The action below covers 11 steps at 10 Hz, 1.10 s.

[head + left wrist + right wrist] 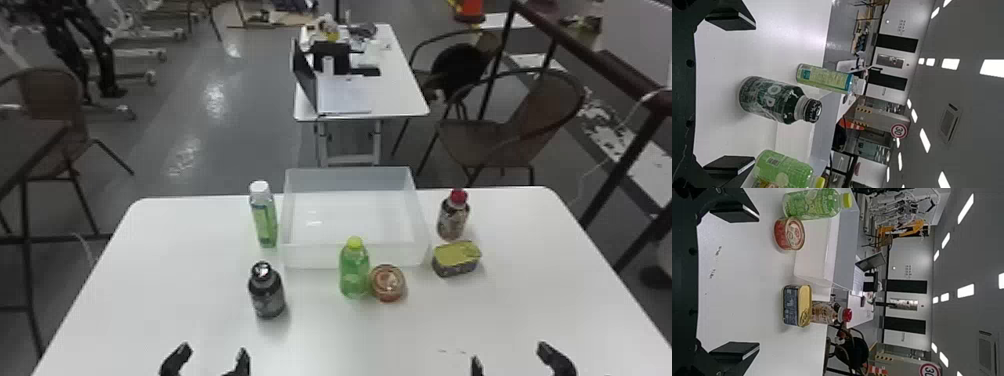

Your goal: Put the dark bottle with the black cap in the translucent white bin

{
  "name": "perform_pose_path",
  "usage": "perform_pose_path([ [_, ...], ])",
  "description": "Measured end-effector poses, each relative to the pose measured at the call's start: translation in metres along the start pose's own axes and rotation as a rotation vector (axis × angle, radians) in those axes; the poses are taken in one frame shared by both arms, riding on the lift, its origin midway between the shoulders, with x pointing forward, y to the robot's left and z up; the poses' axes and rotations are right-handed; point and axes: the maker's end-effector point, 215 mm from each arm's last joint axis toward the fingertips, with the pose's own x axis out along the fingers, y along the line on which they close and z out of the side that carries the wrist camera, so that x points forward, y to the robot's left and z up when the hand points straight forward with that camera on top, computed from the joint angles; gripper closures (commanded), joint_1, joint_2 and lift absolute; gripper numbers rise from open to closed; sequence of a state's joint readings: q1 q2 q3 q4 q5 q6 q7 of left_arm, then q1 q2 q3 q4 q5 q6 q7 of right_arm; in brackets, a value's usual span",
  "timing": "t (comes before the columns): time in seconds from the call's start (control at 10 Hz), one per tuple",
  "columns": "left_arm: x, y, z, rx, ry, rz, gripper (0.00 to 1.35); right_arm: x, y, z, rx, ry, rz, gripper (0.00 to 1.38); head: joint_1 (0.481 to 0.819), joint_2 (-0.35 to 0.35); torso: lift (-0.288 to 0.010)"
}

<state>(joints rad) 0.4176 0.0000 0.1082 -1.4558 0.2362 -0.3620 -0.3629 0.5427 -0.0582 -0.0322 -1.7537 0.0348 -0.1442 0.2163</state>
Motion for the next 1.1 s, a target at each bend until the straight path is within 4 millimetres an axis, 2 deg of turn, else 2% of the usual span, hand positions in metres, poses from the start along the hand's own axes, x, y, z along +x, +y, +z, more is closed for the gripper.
perform_pose_path([
  [0.7,0.008,-0.007,0.001,0.015,0.009,-0.027,0.1,0.0,0.001,-0.002,0.004,0.005,0.004,0.15,0.695,0.031,-0.013],
  [1.1,0.032,-0.008,-0.022,0.041,0.106,-0.096,0.1,0.004,0.004,-0.005,0.011,0.013,0.02,0.15,0.695,0.022,-0.013],
])
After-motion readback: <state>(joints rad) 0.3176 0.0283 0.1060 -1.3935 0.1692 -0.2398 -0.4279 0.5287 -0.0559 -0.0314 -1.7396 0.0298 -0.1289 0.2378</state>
